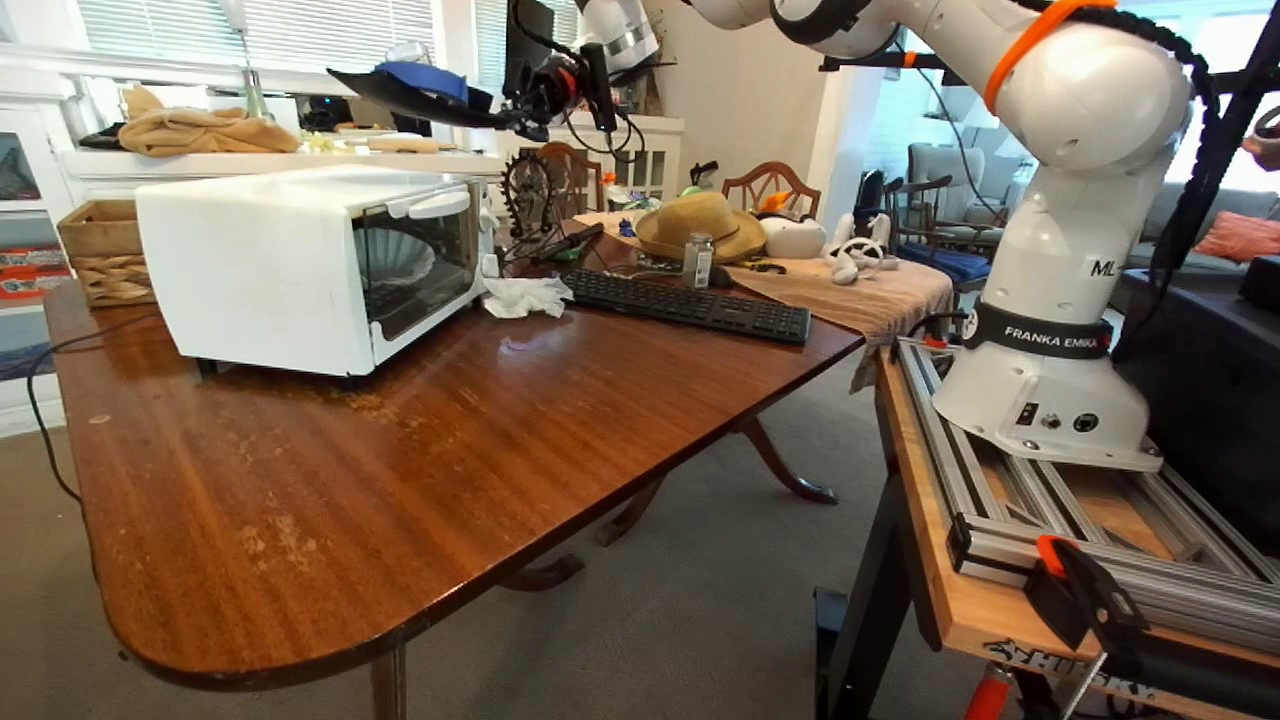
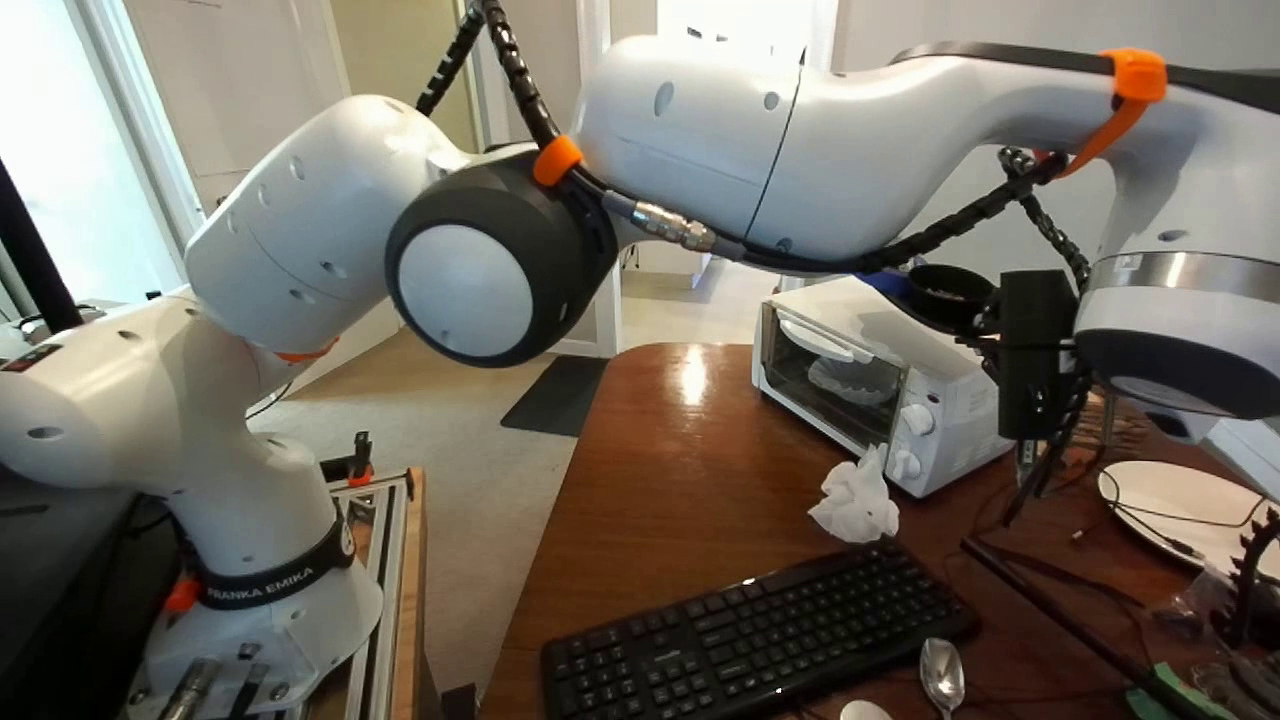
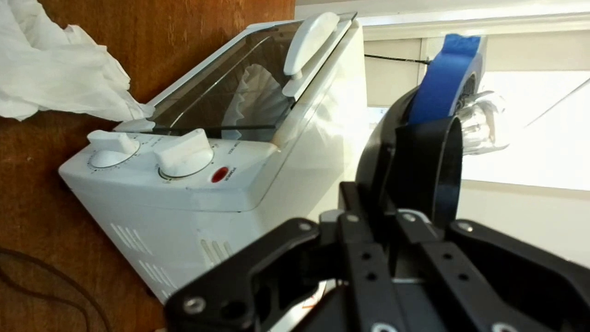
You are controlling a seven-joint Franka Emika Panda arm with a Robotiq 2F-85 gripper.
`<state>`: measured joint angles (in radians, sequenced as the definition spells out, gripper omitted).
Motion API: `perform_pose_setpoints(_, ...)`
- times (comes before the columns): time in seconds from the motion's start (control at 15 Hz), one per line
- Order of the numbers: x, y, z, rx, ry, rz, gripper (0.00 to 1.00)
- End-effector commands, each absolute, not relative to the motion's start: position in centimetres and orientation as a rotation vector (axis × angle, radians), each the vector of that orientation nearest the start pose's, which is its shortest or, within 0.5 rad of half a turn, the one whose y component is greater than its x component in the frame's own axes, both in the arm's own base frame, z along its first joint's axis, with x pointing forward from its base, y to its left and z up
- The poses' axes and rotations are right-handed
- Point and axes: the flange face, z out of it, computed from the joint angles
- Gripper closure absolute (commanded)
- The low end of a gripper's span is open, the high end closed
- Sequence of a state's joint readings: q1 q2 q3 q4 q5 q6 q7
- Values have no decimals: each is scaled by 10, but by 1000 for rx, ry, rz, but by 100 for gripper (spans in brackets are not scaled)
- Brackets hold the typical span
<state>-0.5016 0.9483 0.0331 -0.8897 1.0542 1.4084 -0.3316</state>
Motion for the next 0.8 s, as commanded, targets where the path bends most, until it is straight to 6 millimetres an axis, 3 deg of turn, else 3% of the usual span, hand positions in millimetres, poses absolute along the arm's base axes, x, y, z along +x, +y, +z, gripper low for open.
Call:
perform_pose_setpoints(0.0,733,-245,357,-1944,257,-94,98)
perform_pose_setpoints(0.47,760,-206,341,-1971,291,-72,98)
perform_pose_setpoints(0.73,764,-198,330,-1974,308,-58,98)
